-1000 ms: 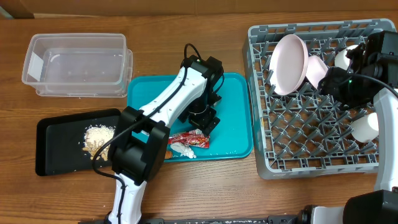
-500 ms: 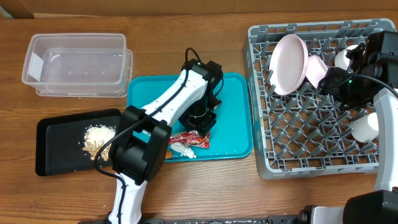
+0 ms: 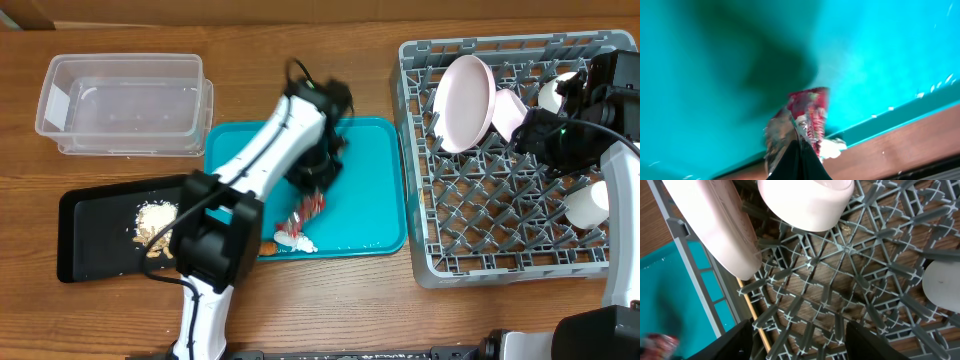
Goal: Sort waste into correct bins and load items into the dishwasher
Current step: 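Carry the red wrapper to the clear plastic bin and release it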
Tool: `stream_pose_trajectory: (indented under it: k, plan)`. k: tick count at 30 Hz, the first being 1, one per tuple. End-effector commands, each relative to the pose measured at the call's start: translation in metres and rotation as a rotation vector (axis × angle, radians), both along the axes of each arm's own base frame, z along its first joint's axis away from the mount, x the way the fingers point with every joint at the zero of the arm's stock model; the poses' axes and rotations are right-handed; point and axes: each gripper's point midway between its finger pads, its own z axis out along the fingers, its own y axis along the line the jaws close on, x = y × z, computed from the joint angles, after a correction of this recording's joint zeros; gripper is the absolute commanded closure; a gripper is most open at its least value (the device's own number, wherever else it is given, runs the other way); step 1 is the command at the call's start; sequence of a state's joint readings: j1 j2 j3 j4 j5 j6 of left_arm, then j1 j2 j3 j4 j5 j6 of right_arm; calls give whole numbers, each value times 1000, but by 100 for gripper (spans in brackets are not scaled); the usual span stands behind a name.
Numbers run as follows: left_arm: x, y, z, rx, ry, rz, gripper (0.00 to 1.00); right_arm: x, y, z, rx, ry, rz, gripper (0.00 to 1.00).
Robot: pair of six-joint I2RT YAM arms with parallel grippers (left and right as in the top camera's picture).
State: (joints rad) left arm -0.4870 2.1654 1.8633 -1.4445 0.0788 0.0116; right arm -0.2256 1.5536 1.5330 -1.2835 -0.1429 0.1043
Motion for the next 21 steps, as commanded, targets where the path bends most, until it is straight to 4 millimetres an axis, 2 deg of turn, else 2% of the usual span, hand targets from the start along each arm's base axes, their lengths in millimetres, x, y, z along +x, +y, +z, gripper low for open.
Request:
stream_pose_trajectory:
  k: [1, 2, 5, 6, 9, 11, 12, 13, 16, 20, 21]
  plan:
    - [57, 46, 63, 7, -210, 194, 96, 2, 1, 6, 4, -19, 3, 38]
    - [65, 56, 74, 7, -245, 230, 96, 2, 1, 6, 4, -19, 3, 39]
    - [99, 103, 119, -22, -398, 390, 96, 2, 1, 6, 4, -19, 3, 38]
    - [106, 115, 127, -30, -429, 432, 96, 2, 1, 6, 4, -20, 3, 39]
    - [136, 167, 145, -48, -545, 610, 96, 2, 1, 6, 3, -20, 3, 39]
    - [153, 210, 147, -50, -608, 751, 96, 2, 1, 6, 3, -20, 3, 38]
    - [155, 216, 147, -50, -617, 773, 96, 2, 1, 6, 3, -20, 3, 39]
    - [161, 237, 146, -47, -638, 836, 96, 2, 1, 6, 3, -20, 3, 38]
    - [170, 277, 134, -35, -654, 970, 96, 2, 1, 6, 4, -20, 3, 38]
    - [178, 299, 115, -19, -645, 1013, 95, 2, 1, 6, 4, -19, 3, 38]
    - [180, 304, 106, -14, -637, 1028, 75, 1, 1, 5, 4, -16, 3, 38]
